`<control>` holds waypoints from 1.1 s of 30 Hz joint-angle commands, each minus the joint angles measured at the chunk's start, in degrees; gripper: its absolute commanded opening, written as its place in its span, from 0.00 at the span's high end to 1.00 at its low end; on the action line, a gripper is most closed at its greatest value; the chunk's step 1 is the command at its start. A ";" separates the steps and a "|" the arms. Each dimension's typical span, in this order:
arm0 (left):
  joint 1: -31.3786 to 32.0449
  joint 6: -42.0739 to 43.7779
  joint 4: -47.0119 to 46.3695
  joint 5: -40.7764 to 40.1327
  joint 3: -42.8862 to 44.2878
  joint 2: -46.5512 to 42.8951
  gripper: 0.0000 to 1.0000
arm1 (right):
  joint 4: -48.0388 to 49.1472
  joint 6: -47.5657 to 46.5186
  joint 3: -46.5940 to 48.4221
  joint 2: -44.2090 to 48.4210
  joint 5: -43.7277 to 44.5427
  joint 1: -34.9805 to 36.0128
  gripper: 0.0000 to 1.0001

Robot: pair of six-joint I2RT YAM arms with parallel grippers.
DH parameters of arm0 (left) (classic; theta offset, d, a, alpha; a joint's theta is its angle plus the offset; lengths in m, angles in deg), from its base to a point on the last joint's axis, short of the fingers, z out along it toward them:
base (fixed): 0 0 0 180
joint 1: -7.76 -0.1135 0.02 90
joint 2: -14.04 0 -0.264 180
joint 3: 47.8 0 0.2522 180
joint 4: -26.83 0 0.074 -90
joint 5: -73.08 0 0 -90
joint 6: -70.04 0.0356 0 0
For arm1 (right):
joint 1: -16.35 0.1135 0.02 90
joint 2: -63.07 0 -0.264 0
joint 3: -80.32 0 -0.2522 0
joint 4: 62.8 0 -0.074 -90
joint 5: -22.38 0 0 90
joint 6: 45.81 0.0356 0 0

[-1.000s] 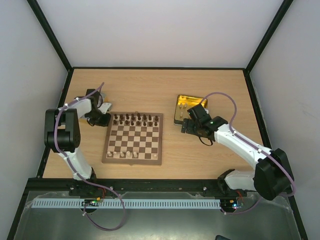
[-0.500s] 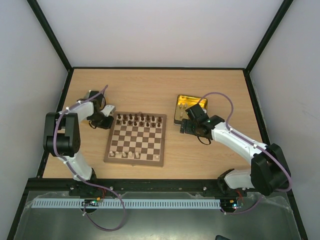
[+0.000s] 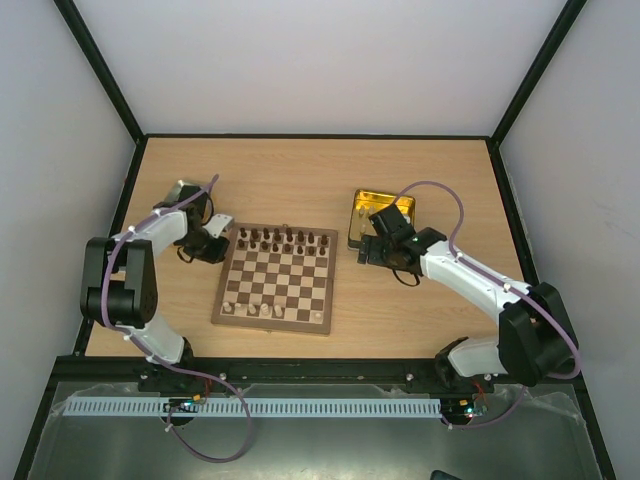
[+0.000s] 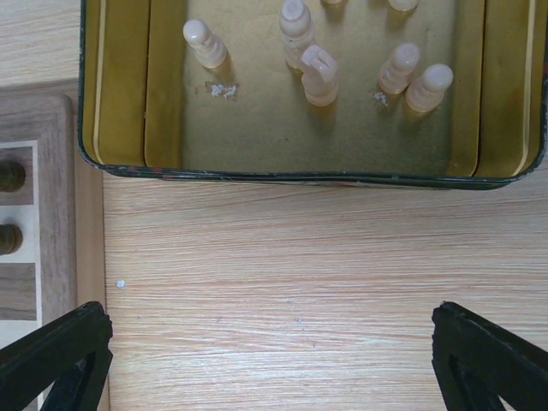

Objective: Set up the chess pieces on the board
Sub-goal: Move the chessboard to the center of the board.

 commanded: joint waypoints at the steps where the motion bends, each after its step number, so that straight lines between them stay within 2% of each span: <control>1: 0.73 0.90 2.01 1.79 -0.21 -0.77 0.98 | -0.15 -0.65 1.97 -0.04 0.82 0.14 0.03; 18: 1.06 2.60 4.41 4.96 0.98 3.96 0.98 | -1.37 -0.40 0.44 2.54 1.76 0.15 0.02; 33: 1.96 7.98 11.64 11.83 3.71 5.08 0.98 | -1.52 0.42 -0.16 3.53 2.02 0.14 0.02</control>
